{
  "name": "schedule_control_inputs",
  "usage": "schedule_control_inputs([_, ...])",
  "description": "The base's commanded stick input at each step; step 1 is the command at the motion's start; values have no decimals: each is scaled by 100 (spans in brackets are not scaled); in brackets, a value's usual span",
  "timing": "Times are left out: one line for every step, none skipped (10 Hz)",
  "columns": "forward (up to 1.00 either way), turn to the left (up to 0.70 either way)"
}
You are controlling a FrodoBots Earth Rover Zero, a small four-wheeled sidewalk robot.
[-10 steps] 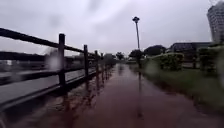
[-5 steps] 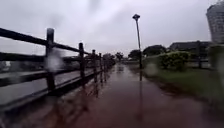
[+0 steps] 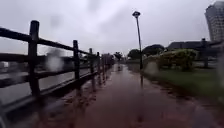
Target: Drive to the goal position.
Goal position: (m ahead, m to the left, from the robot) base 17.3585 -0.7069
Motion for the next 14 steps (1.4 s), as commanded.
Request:
schedule_control_inputs([100, 1])
schedule_control_inputs([100, 1])
schedule_control_inputs([100, 1])
schedule_control_inputs([100, 1])
schedule_control_inputs([100, 1])
schedule_control_inputs([100, 1])
schedule_control_inputs([100, 1])
schedule_control_inputs([100, -20])
schedule_control_inputs([100, -32])
schedule_control_inputs([100, -35])
schedule_control_inputs([100, -13])
schedule_control_inputs([100, 1])
schedule_control_inputs([100, 1])
schedule_control_inputs([100, 1])
